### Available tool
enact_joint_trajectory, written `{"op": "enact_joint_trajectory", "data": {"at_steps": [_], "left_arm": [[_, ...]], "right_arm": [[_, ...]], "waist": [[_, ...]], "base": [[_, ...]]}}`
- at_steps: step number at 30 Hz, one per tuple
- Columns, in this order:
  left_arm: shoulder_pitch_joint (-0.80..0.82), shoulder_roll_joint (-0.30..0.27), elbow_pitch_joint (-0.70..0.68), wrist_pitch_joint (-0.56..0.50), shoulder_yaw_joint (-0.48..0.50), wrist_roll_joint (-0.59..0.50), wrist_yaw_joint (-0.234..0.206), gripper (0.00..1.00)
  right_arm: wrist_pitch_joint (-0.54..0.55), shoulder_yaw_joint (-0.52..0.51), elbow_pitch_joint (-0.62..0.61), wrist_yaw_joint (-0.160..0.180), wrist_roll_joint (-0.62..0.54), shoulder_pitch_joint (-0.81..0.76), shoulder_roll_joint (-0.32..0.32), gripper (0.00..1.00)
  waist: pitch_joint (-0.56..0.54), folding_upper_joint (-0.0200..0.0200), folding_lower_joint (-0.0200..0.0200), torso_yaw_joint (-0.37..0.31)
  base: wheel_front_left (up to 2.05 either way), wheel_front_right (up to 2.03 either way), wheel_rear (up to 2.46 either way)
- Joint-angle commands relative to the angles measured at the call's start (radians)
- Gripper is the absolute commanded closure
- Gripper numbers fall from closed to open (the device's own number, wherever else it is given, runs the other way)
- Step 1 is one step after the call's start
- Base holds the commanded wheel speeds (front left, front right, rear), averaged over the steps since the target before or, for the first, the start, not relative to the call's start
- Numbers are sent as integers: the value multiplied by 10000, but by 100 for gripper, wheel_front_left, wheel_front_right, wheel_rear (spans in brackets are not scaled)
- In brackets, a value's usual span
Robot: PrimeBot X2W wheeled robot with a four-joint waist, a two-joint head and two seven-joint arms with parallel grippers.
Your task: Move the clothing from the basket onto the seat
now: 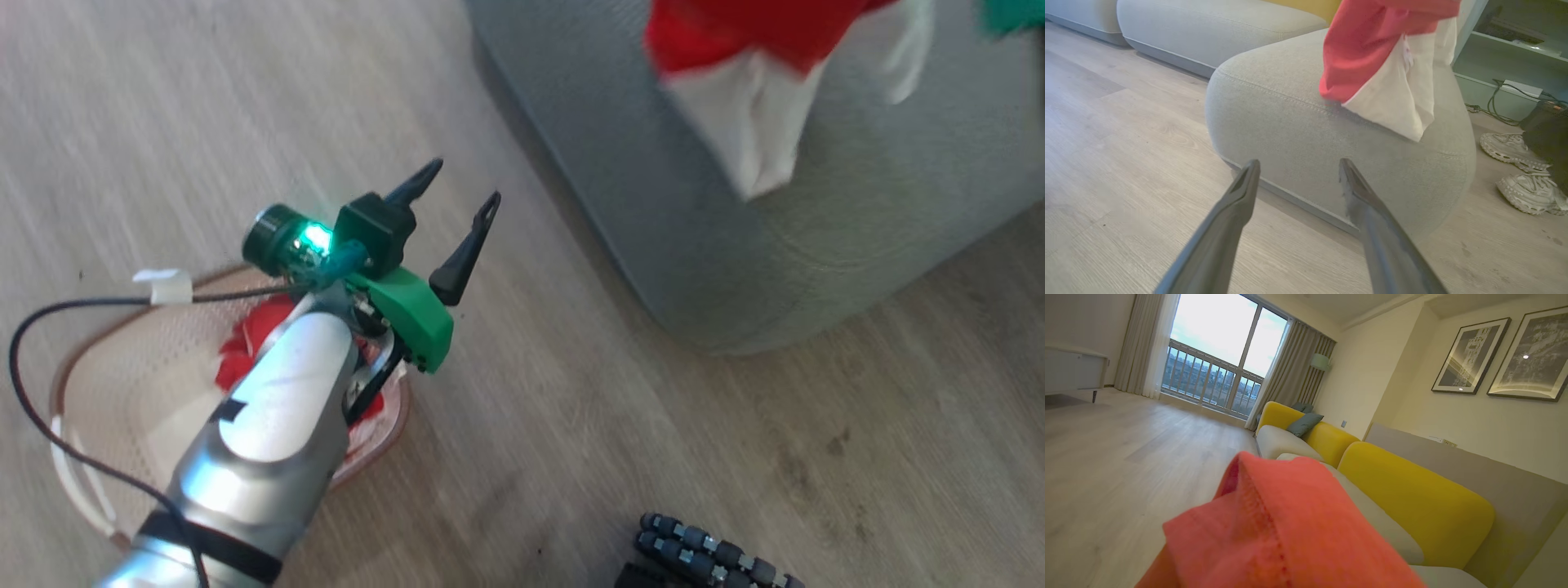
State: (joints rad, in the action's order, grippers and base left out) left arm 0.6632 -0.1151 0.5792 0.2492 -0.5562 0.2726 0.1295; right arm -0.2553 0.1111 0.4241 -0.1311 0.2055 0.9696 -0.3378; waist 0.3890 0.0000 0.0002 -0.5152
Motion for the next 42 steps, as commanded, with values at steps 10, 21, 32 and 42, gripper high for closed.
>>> {"op": "enact_joint_trajectory", "data": {"at_steps": [10,21,32,42], "left_arm": [[899,-505,-461,126,-126,19,11,0],[926,-683,-699,126,-183,-3,11,0],[769,-742,-809,126,-74,-21,11,0],[555,-852,-557,126,14,-13,11,0]], "right_arm": [[-34,-1153,1335,4,-820,2625,-1698,100],[629,-4224,2909,4,-2041,4436,-3086,100],[1288,-8091,4226,4,-3327,2990,-3069,100],[1288,-9494,6465,4,-3613,1308,-2206,97]], "waist": [[1685,0,-2,1438],[2947,0,-2,2577],[3537,0,-2,3178],[3435,0,-2,3066]], "base": [[0,0,0],[0,0,0],[0,0,0],[0,0,0]]}}
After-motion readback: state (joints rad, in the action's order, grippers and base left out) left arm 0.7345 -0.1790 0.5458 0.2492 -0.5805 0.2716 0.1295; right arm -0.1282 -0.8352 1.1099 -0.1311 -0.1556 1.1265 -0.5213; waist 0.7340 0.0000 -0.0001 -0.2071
